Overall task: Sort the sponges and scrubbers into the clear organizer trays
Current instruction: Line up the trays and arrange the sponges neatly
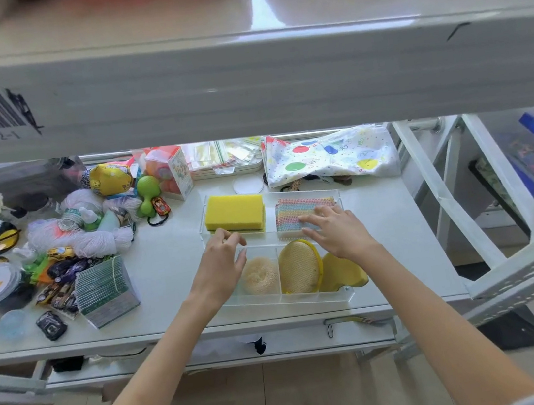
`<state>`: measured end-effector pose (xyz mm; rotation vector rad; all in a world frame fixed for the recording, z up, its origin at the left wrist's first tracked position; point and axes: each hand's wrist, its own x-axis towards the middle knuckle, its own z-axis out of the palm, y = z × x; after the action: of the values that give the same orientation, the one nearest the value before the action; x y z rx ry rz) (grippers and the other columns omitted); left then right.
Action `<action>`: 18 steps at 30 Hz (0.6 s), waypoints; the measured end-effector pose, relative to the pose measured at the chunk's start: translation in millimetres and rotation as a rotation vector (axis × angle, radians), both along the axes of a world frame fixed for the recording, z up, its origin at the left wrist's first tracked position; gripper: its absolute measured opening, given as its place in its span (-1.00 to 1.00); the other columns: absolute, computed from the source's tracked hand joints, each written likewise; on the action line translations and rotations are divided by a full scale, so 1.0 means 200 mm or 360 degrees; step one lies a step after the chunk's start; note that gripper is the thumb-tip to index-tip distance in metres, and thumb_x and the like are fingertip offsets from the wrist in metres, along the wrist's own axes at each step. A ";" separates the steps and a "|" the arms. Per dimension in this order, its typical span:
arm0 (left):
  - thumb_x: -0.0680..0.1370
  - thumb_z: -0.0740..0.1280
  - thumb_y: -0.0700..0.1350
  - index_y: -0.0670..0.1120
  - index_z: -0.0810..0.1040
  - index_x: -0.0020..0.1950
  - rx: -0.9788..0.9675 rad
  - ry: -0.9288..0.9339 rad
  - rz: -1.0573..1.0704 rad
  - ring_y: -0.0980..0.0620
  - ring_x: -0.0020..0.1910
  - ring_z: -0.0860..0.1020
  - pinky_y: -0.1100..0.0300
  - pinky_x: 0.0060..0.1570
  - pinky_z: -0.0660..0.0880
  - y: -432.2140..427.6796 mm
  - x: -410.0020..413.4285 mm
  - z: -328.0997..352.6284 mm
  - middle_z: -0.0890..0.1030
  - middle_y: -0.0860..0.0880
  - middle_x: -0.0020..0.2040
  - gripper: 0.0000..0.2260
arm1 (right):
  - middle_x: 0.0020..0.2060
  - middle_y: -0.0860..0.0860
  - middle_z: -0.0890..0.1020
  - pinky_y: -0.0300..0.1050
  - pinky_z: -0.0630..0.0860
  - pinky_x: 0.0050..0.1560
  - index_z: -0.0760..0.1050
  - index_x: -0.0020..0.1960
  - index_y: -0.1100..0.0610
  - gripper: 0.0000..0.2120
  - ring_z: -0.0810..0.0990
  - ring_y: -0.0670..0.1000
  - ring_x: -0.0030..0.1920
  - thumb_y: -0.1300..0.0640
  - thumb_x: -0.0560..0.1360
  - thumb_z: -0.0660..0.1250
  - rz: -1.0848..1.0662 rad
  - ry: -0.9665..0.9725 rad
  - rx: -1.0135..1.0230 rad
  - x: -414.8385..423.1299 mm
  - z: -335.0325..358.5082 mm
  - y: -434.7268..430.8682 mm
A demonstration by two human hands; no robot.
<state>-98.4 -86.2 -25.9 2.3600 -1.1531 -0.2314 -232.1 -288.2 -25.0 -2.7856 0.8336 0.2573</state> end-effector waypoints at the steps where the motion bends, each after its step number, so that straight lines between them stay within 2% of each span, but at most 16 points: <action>1: 0.57 0.29 -0.15 -0.14 0.56 0.11 0.0005 -0.0004 0.0007 -0.03 -0.02 0.51 0.23 0.00 0.42 0.00 0.01 0.00 0.50 -0.10 0.05 -0.84 | 0.46 0.07 0.30 0.07 0.18 0.43 0.26 0.44 -0.15 -0.58 0.23 0.12 0.46 -0.17 0.60 0.01 0.0001 -0.0003 0.0002 0.00 0.00 0.00; 6: 0.59 0.25 -0.12 -0.12 0.53 0.16 0.0204 -0.0011 0.0005 -0.07 0.02 0.54 0.10 0.05 0.51 -0.01 0.01 0.04 0.53 -0.11 0.09 -0.81 | 0.43 0.10 0.32 0.07 0.19 0.44 0.31 0.42 -0.09 -0.59 0.23 0.14 0.44 -0.13 0.60 0.05 -0.0023 0.0023 0.0015 0.01 0.04 0.03; 9: 0.60 0.21 -0.07 -0.07 0.52 0.16 0.0337 -0.0057 -0.0047 -0.04 -0.01 0.57 0.07 -0.03 0.55 -0.03 -0.02 0.10 0.57 -0.05 0.09 -0.81 | 0.36 0.12 0.40 0.03 0.24 0.42 0.41 0.35 0.02 -0.64 0.28 0.14 0.40 -0.04 0.61 0.11 -0.0055 -0.0150 -0.0014 0.00 0.10 0.10; 13: 0.60 0.18 -0.05 -0.05 0.52 0.12 0.0374 -0.0244 -0.0136 -0.03 0.00 0.57 0.14 -0.12 0.48 -0.05 -0.09 0.20 0.59 -0.02 0.05 -0.81 | 0.10 0.07 0.56 -0.03 0.40 0.20 0.51 0.18 0.08 -0.74 0.46 0.09 0.19 0.06 0.58 0.13 -0.0036 -0.0365 -0.0032 -0.08 0.22 0.29; 18: 0.61 0.15 -0.02 -0.05 0.51 0.12 0.0493 -0.0306 -0.0279 -0.04 0.01 0.57 0.13 -0.12 0.45 -0.02 -0.21 0.45 0.59 -0.02 0.07 -0.80 | 0.01 0.01 0.59 -0.10 0.42 -0.02 0.51 0.09 0.07 -0.78 0.52 0.05 0.07 0.09 0.56 0.13 -0.0004 -0.0413 0.0098 -0.21 0.47 0.50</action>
<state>-140.2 -90.8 65.0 2.5937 -1.5136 -0.2642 -275.0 -188.3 68.6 -2.6829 0.7519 -0.0776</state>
